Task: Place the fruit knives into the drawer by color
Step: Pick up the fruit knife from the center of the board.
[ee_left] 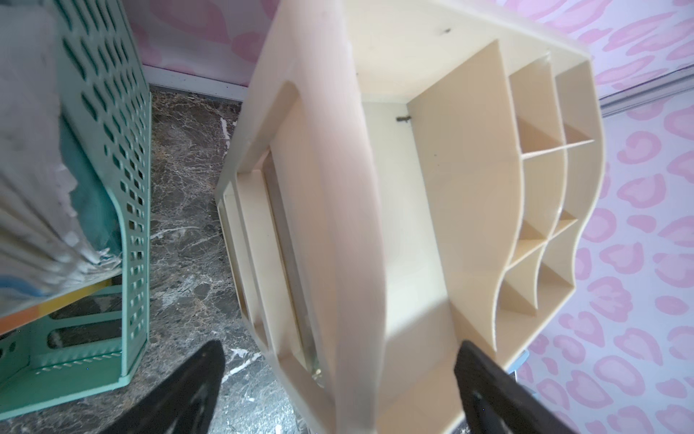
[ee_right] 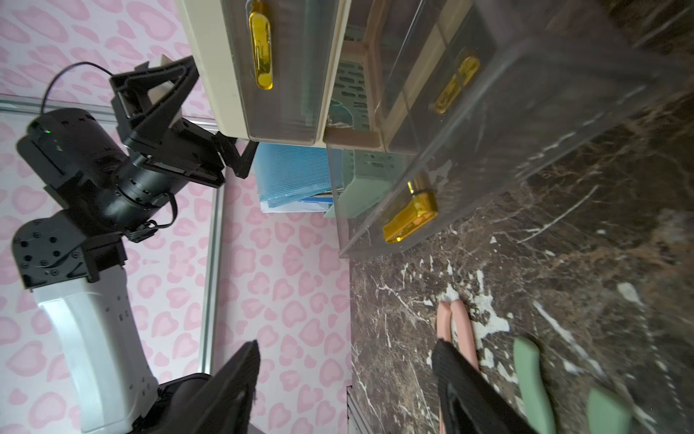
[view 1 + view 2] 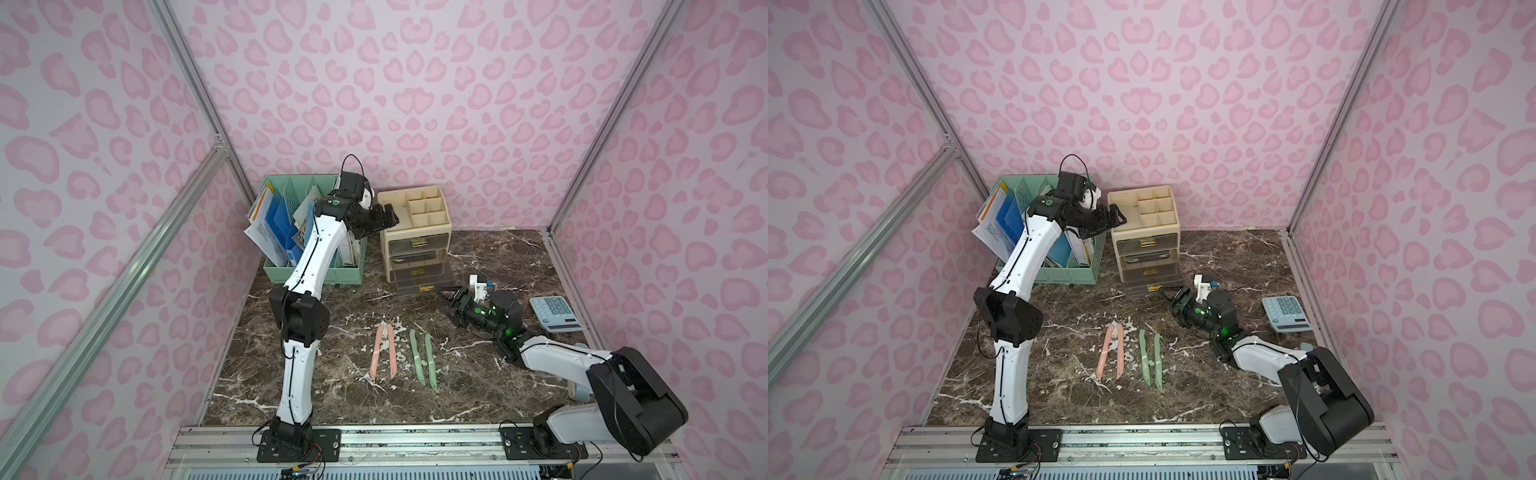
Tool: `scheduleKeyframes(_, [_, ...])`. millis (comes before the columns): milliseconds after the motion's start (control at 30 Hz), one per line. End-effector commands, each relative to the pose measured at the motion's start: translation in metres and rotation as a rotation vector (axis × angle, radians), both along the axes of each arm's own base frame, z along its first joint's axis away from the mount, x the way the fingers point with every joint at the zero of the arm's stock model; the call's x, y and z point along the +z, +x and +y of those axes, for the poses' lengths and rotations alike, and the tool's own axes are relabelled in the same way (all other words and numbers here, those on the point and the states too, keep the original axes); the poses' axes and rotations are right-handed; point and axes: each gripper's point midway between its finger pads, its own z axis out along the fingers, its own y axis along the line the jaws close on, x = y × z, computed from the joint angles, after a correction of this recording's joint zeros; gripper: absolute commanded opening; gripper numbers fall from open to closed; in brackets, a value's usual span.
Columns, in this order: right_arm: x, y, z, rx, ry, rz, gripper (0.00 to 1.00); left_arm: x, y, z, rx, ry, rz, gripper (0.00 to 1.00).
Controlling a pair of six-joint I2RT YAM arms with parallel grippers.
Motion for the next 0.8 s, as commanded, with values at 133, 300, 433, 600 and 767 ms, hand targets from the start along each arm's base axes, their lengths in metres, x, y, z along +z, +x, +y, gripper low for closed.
scheduleKeyframes(133, [-0.040, -0.019, -0.021, 0.023, -0.310, 0.064, 0.76, 0.031, -0.017, 0.007, -0.010, 0.023, -0.054, 0.98])
scheduleKeyframes(300, [-0.052, -0.026, -0.026, 0.051, -0.442, 0.076, 0.76, 0.049, -0.036, 0.012, -0.012, 0.037, -0.070, 0.98])
scheduleKeyframes(433, [-0.063, -0.035, -0.026, 0.089, -0.549, 0.086, 0.76, 0.061, -0.060, 0.013, -0.024, 0.057, -0.074, 0.98])
scheduleKeyframes(600, [-0.072, -0.047, -0.025, 0.126, -0.673, 0.083, 0.74, 0.066, -0.096, 0.011, -0.050, 0.075, -0.066, 0.98])
scheduleKeyframes(767, [-0.084, -0.055, -0.023, 0.165, -0.804, 0.076, 0.74, 0.057, -0.129, 0.015, -0.061, 0.075, -0.047, 0.98])
